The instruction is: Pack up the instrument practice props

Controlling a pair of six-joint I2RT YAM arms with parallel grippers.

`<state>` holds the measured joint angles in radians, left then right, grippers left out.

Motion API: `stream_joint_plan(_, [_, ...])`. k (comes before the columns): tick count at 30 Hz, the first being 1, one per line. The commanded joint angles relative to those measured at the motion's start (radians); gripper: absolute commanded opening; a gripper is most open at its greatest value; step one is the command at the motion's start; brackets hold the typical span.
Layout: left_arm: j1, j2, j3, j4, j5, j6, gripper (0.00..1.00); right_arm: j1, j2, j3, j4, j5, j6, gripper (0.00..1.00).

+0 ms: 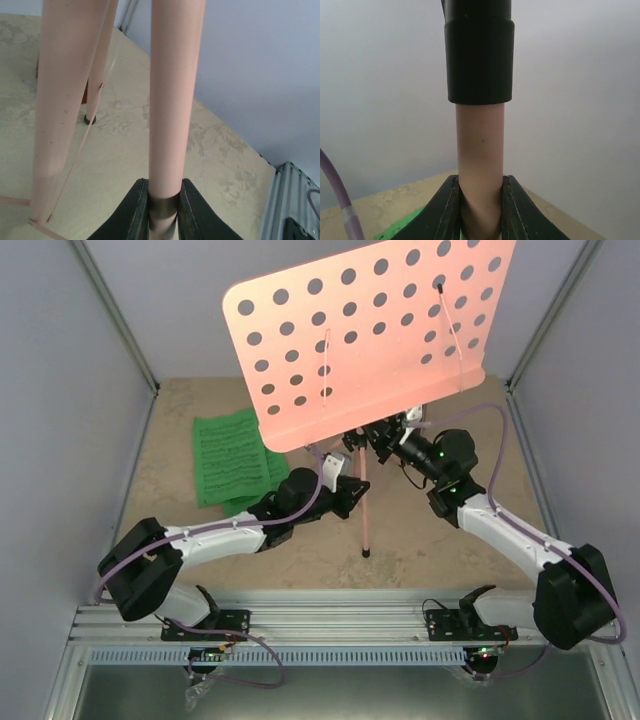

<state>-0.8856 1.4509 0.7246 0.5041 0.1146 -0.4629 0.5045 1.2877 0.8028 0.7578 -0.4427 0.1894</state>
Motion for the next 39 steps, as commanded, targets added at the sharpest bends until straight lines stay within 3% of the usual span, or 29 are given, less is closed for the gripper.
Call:
stream_joint_plan(1, [0.020, -0.091, 0.045, -0.043, -0.048, 0.024, 0.00, 0.039, -0.141, -0.001, -0.056, 0.027, -0.076, 0.01])
stream_joint_plan(6, [0.014, -0.175, 0.051, -0.029, 0.000, 0.056, 0.00, 0.064, -0.239, -0.039, -0.148, 0.094, -0.099, 0.01])
stream_joint_plan(17, [-0.019, -0.220, -0.009, 0.052, 0.058, 0.095, 0.00, 0.078, -0.314, -0.184, -0.182, 0.161, -0.047, 0.02])
stream_joint_plan(22, [-0.019, -0.233, -0.109, 0.165, 0.100, 0.064, 0.00, 0.078, -0.348, -0.221, -0.203, 0.178, -0.033, 0.18])
stream_joint_plan(30, [-0.019, -0.235, -0.145, 0.186, 0.145, 0.081, 0.00, 0.078, -0.467, -0.298, -0.220, 0.217, 0.006, 0.62])
stream_joint_plan(39, [-0.019, -0.243, -0.145, 0.184, 0.162, 0.145, 0.00, 0.076, -0.613, -0.458, -0.183, 0.253, 0.057, 0.88])
